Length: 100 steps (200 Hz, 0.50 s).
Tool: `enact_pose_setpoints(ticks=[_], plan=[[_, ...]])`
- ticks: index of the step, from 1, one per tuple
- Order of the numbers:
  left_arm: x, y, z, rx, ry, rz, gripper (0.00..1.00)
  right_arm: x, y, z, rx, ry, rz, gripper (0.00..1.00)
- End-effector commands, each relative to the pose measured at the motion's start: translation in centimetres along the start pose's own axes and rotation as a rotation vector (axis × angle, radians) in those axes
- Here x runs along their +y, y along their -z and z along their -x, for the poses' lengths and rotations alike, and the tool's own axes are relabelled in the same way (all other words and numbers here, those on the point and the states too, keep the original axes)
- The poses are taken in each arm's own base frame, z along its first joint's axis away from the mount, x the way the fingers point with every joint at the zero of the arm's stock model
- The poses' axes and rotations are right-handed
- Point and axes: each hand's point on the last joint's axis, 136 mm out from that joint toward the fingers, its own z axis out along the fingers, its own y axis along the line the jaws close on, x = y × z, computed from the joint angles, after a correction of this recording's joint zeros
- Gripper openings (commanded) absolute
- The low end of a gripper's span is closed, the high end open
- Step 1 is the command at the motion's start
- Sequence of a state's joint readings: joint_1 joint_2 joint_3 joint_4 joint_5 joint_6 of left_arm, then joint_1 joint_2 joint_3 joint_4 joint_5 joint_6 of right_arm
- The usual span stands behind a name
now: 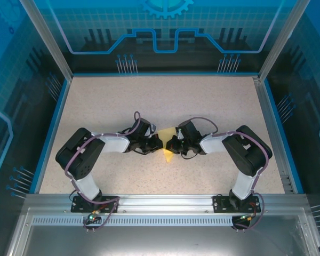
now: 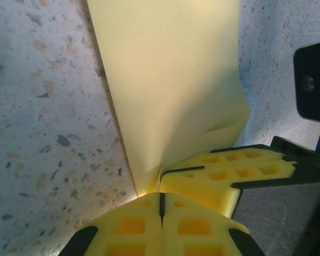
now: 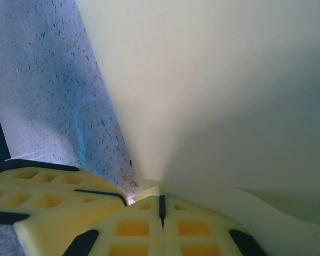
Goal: Fold a paper plane with a square sheet of paper (pick it up from the middle)
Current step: Third fold the triangle at the center of the table.
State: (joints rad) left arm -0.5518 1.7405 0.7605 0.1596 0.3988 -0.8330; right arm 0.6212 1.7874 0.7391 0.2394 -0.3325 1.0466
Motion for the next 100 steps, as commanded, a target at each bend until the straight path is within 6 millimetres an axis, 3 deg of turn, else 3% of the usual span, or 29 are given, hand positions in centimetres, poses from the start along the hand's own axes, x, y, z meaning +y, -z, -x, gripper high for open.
enact_pose_setpoints(ticks=[1,100], plan=[[-1.29,-0.41,0.29,0.01,-0.013,-0.034,0.0,-5.77,-0.71,-2.59,0.071,-0.064,-0.202,0.0],[-0.5,-0.83,0.64,0.001,-0.009,0.007,0.0,-5.91,-0.71,-2.56,0.074,-0.067,-0.211,0.0]])
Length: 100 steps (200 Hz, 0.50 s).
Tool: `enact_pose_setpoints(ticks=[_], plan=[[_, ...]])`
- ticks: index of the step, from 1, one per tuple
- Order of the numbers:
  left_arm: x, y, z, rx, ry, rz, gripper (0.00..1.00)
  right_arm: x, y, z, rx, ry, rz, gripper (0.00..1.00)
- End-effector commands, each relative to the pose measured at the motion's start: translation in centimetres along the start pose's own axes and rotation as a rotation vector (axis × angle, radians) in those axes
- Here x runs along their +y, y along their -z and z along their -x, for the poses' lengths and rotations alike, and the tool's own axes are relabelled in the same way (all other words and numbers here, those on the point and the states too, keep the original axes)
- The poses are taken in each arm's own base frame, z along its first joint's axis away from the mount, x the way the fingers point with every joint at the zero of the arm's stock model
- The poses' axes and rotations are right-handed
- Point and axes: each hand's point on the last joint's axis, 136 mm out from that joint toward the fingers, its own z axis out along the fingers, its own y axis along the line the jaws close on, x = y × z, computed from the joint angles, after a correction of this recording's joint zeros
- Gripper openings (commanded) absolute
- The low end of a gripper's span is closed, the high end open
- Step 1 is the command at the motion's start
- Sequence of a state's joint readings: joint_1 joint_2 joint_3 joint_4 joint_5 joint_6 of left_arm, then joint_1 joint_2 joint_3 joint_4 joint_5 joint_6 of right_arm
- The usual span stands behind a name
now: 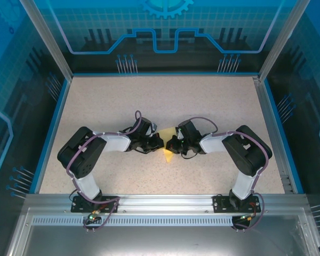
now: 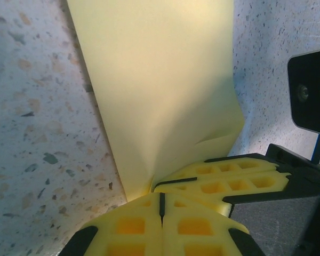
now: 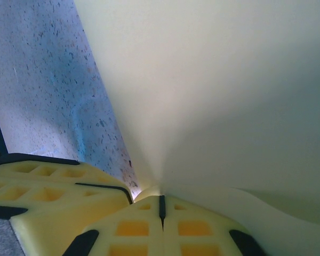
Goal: Fold a paper plane with a square sheet of paper (pick it up from the middle)
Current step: Third fold the triangle at the center of the table.
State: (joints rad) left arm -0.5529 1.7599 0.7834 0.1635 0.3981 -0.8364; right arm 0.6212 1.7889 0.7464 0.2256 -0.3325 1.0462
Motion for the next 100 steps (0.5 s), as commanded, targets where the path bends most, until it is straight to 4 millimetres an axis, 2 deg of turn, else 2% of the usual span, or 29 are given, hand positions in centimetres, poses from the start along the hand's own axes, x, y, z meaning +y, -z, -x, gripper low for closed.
enact_pose_setpoints(ticks=[1,67,100], plan=[[-0.1,-0.5,0.2,0.004,-0.007,0.012,0.0,-5.9,-0.7,-2.6,0.071,-0.064,-0.205,0.0],[1.0,-0.2,0.6,-0.022,-0.015,0.082,0.0,-6.0,-0.7,-2.6,0.072,-0.065,-0.207,0.0],[-0.3,0.4,0.8,-0.034,-0.03,0.04,0.0,-6.1,-0.7,-2.6,0.072,-0.066,-0.21,0.0]])
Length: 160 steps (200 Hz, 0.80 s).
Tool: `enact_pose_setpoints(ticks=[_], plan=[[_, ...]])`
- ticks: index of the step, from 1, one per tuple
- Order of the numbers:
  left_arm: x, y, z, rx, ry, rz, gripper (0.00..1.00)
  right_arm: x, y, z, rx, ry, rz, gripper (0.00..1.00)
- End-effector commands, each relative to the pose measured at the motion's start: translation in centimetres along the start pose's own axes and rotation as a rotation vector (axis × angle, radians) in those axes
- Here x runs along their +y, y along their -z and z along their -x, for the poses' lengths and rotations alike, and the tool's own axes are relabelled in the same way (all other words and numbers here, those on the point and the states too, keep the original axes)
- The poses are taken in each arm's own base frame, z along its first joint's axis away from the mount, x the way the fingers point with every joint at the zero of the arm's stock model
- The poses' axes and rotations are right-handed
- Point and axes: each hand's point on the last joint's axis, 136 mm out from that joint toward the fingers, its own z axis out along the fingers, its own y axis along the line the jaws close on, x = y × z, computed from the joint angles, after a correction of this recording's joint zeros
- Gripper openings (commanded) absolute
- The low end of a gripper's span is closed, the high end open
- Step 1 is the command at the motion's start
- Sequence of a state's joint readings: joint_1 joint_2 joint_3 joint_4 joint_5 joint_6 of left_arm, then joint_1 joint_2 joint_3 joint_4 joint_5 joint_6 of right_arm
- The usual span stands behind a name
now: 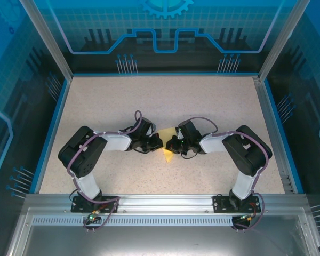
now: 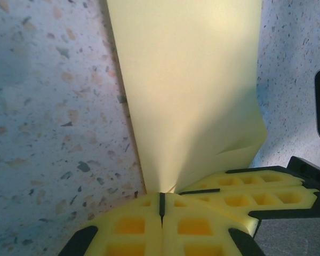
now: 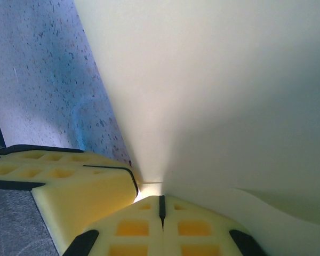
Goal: Fold a paper plane with a square sheet of paper (pick it up from the middle)
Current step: Third fold the triangle at the center of the table.
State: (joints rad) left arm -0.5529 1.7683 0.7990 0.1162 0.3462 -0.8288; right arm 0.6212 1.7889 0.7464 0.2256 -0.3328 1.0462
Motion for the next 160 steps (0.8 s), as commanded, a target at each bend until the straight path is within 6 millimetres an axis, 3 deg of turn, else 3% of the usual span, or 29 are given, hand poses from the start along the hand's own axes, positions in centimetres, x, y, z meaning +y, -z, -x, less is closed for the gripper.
enact_pose_setpoints(ticks=[1,71,160], plan=[[-1.4,0.5,0.4,-0.015,-0.04,-0.022,0.0,-6.2,-0.7,-2.6,0.071,-0.067,-0.21,0.0],[-2.8,1.6,0.2,-0.02,-0.062,-0.067,0.0,-6.3,-0.8,-2.7,0.072,-0.072,-0.211,0.0],[-1.2,-0.3,-0.6,0.032,-0.037,0.003,0.0,-6.4,-0.7,-2.7,0.07,-0.075,-0.21,0.0]])
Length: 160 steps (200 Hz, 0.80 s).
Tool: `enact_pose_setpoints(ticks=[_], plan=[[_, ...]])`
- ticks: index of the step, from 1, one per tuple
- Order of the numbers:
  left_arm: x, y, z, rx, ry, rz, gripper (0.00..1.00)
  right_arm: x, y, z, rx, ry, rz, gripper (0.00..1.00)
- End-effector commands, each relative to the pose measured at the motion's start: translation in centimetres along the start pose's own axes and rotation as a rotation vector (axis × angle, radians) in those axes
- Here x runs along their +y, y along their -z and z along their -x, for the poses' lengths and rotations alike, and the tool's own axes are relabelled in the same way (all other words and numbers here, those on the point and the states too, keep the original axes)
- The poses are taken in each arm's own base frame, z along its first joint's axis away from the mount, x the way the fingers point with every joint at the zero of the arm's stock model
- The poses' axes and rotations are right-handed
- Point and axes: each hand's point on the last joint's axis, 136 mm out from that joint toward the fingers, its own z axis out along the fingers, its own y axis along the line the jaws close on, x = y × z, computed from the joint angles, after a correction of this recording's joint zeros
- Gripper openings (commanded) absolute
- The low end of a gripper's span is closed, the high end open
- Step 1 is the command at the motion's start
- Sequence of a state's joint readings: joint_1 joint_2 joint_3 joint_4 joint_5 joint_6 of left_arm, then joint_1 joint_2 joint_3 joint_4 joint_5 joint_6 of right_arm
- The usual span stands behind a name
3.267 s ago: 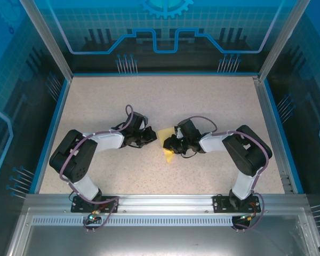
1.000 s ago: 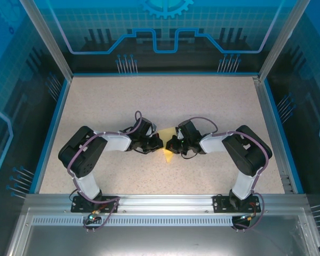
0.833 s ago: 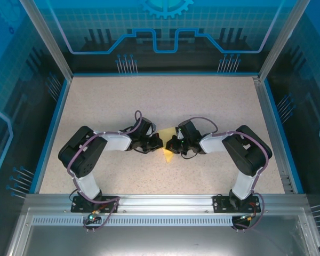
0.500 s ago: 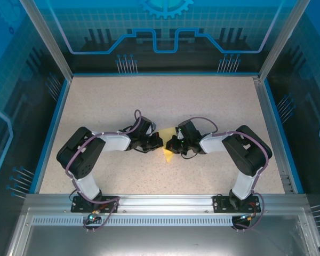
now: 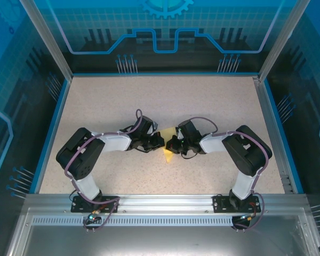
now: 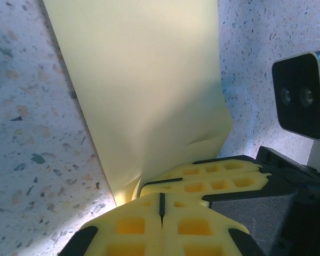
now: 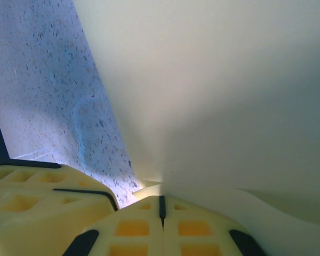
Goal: Fold a paper plane with a square sheet of paper (pick it up from the middle)
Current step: Third fold the triangle at the center of the table.
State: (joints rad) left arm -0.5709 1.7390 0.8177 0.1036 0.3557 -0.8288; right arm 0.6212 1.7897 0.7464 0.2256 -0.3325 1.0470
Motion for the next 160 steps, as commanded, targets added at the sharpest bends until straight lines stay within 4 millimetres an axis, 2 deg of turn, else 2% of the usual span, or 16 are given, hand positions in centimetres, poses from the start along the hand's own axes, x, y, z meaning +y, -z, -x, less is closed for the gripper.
enact_pose_setpoints(ticks=[1,160], plan=[[0.7,-0.9,-0.5,0.033,-0.007,0.037,0.0,-6.3,-0.7,-2.7,0.07,-0.073,-0.208,0.0],[4.1,-2.2,-1.5,0.05,0.076,0.126,0.0,-6.3,-0.6,-2.5,0.061,-0.086,-0.206,0.0]])
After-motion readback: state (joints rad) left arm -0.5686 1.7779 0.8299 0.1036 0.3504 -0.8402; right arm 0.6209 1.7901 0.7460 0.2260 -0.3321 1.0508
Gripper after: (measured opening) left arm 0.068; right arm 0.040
